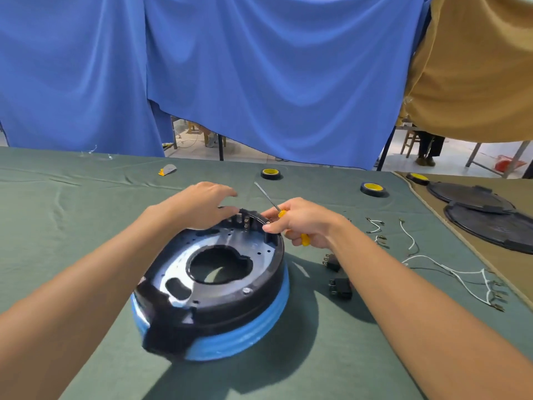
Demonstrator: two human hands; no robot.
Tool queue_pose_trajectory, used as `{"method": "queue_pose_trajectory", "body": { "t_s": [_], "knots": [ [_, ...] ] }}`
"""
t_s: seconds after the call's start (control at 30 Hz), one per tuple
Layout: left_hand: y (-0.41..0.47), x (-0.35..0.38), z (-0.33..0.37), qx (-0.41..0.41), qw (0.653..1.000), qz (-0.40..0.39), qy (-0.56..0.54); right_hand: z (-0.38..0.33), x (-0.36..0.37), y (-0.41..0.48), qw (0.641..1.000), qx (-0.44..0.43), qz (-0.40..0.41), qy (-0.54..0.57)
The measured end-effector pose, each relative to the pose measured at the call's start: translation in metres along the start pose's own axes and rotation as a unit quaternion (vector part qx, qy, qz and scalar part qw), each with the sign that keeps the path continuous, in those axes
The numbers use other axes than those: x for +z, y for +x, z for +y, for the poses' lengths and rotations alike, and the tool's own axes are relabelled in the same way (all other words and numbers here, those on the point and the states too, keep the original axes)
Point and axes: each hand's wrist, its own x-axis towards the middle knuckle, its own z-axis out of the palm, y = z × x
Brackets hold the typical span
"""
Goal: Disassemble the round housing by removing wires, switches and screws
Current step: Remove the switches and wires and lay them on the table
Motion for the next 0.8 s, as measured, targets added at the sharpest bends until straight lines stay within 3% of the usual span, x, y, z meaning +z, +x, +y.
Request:
{"method": "queue_pose_trajectory", "body": {
  "t_s": [0.13, 0.33, 0.47, 0.63, 0.8],
  "knots": [
    [-0.006, 0.007, -0.005, 0.003, 0.998, -0.047, -0.036, -0.001, -0.005, 0.004, 0.996, -0.043, 0.042, -0.066],
    [-0.015, 0.019, -0.001, -0.022, 0.997, 0.031, -0.068, 0.005, -0.004, 0.007, 0.952, -0.089, 0.191, -0.222],
    [-0.009, 0.018, 0.007, -0.076, 0.992, 0.023, -0.098, 0.002, -0.004, -0.007, 0.927, -0.107, 0.184, -0.309],
    [0.0, 0.022, 0.023, -0.142, 0.985, 0.025, -0.098, -0.001, 0.004, -0.032, 0.849, -0.208, 0.254, -0.414],
    [-0.003, 0.019, 0.022, -0.135, 0.99, 0.035, -0.005, -0.005, 0.018, -0.04, 0.882, -0.184, 0.191, -0.389]
  ]
}}
